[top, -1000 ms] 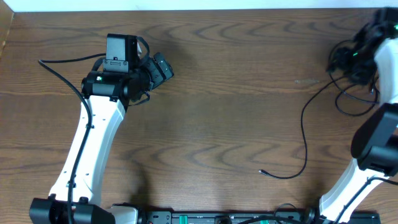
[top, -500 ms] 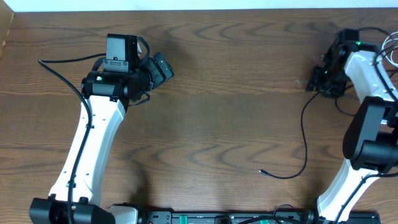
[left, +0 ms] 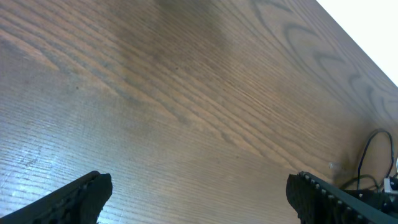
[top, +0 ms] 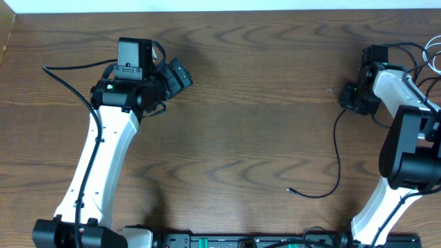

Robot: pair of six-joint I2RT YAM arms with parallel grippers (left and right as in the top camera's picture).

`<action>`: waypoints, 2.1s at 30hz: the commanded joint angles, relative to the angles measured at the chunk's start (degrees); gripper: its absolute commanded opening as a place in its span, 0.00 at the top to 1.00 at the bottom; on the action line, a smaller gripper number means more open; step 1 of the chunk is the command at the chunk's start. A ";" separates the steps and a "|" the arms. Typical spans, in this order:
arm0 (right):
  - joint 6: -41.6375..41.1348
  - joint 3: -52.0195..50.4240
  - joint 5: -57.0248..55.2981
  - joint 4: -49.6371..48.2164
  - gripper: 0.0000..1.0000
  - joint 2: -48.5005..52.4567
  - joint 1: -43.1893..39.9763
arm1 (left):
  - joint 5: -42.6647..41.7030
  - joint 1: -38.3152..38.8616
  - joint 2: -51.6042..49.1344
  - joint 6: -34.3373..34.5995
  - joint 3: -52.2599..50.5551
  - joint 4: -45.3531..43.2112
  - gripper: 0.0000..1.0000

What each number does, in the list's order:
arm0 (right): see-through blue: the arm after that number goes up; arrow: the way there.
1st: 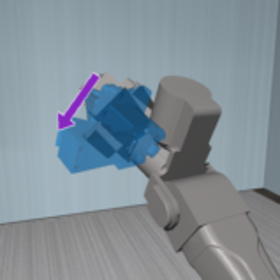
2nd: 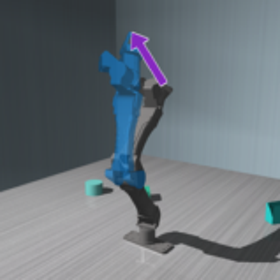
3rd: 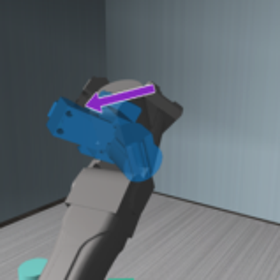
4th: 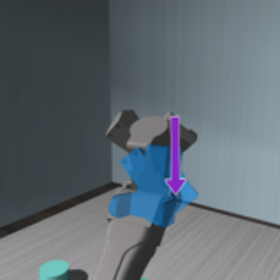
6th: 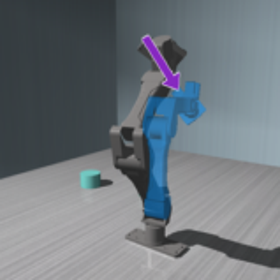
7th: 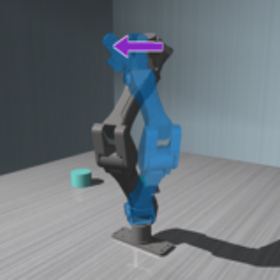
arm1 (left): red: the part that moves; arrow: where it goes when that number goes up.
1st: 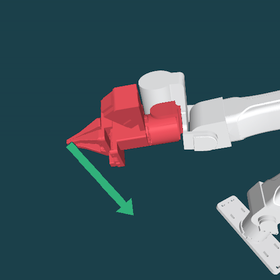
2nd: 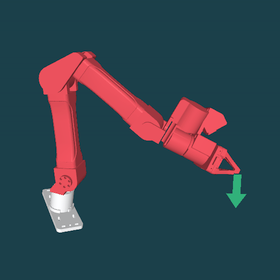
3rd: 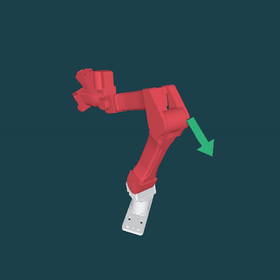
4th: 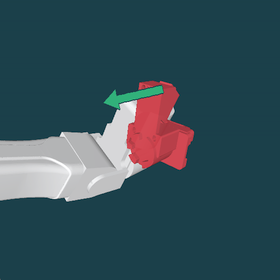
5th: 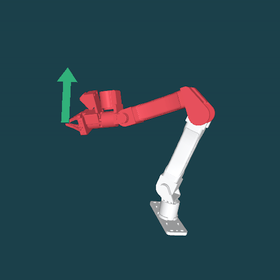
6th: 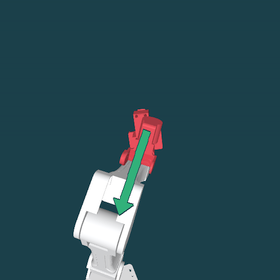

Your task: Untangle cables

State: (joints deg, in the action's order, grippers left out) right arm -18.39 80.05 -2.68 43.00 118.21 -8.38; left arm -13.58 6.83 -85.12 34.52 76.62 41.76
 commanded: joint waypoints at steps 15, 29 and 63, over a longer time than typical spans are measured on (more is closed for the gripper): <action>-2.45 -3.52 -6.40 1.97 0.99 0.61 -0.22 | 0.42 -0.17 -0.50 0.07 0.24 0.00 0.05; -2.49 12.11 -8.68 -5.16 0.99 0.61 -13.03 | 0.42 -0.17 -0.50 0.07 0.24 0.02 0.05; 9.88 12.07 7.76 27.32 0.59 -3.61 -2.82 | 0.42 -0.17 -0.50 0.07 0.24 0.02 0.05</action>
State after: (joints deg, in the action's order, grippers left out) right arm -10.04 92.23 5.93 69.91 118.89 -11.11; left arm -13.56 6.83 -85.12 34.52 76.62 41.76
